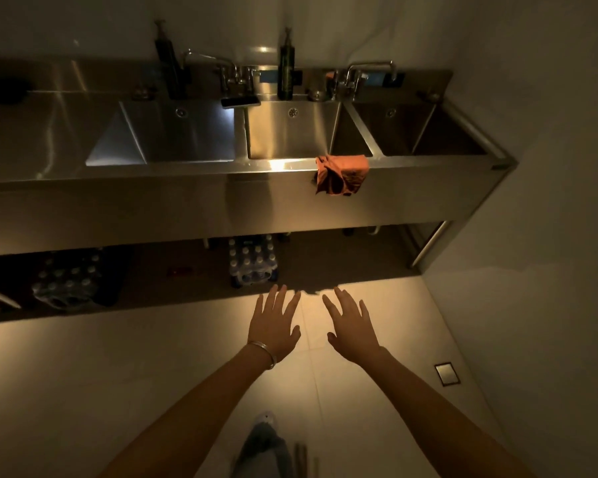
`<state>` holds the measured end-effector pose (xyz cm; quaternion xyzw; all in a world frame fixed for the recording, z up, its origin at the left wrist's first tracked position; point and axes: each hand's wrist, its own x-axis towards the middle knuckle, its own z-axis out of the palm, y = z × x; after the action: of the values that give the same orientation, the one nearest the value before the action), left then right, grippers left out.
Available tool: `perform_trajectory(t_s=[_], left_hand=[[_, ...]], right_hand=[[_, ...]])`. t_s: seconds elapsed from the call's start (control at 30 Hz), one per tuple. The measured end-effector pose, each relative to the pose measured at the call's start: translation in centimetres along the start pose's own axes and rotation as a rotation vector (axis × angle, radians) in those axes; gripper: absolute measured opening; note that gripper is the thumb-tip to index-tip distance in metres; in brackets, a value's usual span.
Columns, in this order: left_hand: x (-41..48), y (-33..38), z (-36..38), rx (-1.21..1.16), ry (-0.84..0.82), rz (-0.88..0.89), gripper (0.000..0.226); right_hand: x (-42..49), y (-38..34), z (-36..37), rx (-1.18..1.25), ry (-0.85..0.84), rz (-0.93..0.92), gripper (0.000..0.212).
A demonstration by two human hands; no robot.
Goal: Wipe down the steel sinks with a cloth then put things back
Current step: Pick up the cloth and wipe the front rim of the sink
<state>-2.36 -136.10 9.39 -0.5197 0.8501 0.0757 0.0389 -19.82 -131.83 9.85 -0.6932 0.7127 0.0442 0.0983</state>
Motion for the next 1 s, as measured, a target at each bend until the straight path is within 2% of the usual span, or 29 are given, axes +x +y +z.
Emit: perform_trajectory(t_s=[0.23, 0.5, 0.77, 1.0], left_hand=[[9.7, -4.2, -3.2, 0.022, 0.077, 0.078, 0.069], [16.5, -6.3, -2.5, -0.008, 0.047, 0.075, 0.068], [26.3, -6.1, -3.8, -0.042, 0.068, 0.09, 0.068], [37.0, -5.2, -6.7, -0.022, 0.071, 0.098, 0.07]], right_hand=[[9.6, 0.5, -4.1, -0.008, 0.107, 0.027, 0.076], [16.2, 3.1, -4.1, -0.013, 0.055, 0.1, 0.076], [25.4, 6.7, -5.0, 0.008, 0.075, 0.077, 0.075], [35.1, 12.1, -9.6, 0.024, 0.124, 0.039, 0.074]])
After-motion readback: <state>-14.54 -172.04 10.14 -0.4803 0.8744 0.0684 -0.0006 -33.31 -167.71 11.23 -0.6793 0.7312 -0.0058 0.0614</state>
